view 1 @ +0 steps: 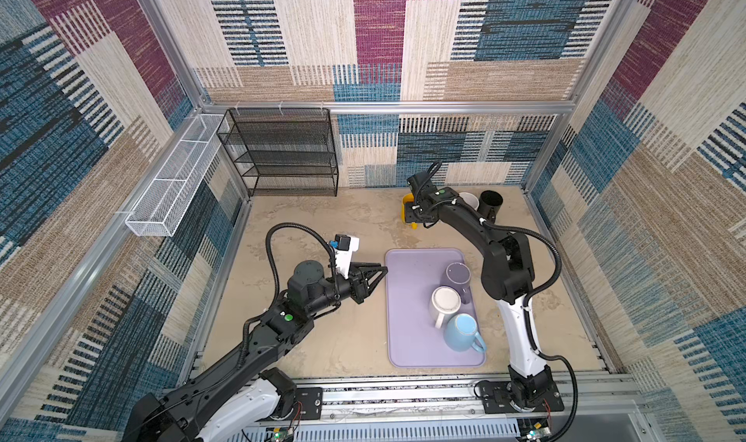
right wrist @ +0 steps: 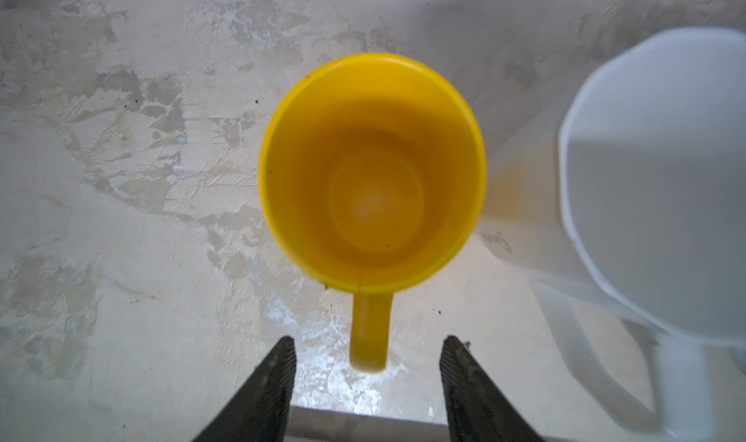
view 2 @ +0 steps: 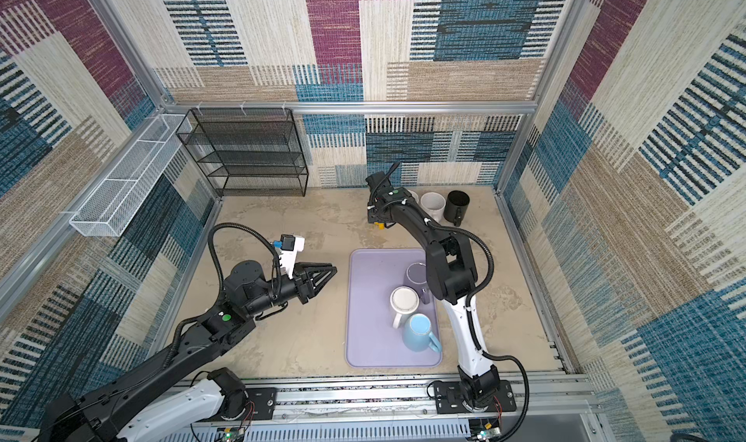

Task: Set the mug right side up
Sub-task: 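Open the right gripper and lift it away from the yellow mug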

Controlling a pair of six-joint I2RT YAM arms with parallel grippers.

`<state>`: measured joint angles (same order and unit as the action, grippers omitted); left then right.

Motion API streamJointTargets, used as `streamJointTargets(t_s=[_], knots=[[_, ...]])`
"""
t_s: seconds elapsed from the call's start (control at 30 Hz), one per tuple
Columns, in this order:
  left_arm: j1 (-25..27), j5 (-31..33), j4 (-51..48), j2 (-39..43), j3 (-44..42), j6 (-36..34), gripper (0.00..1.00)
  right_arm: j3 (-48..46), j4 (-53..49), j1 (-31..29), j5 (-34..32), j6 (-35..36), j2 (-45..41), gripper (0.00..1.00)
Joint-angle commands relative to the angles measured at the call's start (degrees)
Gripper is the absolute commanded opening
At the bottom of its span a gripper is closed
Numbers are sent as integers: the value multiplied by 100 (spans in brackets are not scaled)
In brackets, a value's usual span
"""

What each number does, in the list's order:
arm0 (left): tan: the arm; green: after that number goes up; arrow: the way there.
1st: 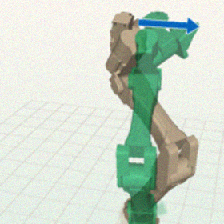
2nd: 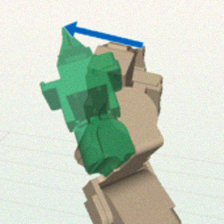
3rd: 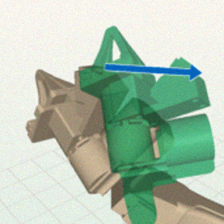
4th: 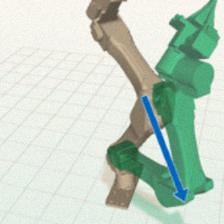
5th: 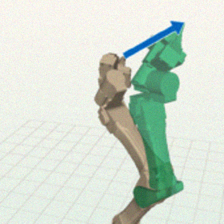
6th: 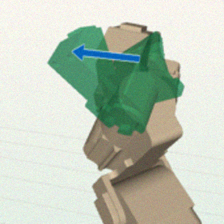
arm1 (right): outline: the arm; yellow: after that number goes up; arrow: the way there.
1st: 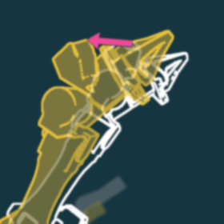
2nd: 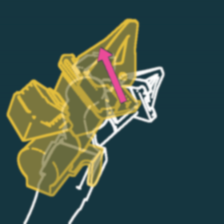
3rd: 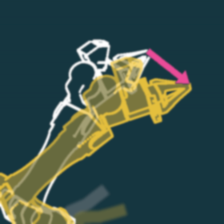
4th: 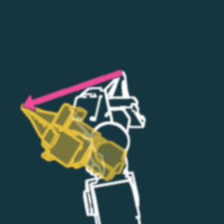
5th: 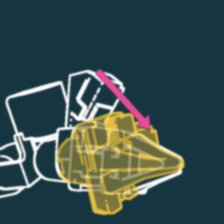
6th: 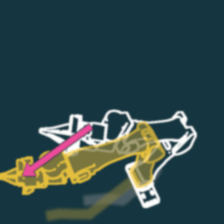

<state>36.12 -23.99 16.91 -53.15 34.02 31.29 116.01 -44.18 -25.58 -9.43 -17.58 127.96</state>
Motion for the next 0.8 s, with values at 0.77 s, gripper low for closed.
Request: streamJointTargets(t_s=[0.77], knots=[[22, -5, 42, -293, 153, -16, 33, -3684, 2368, 129, 1172, 475, -3512, 60]])
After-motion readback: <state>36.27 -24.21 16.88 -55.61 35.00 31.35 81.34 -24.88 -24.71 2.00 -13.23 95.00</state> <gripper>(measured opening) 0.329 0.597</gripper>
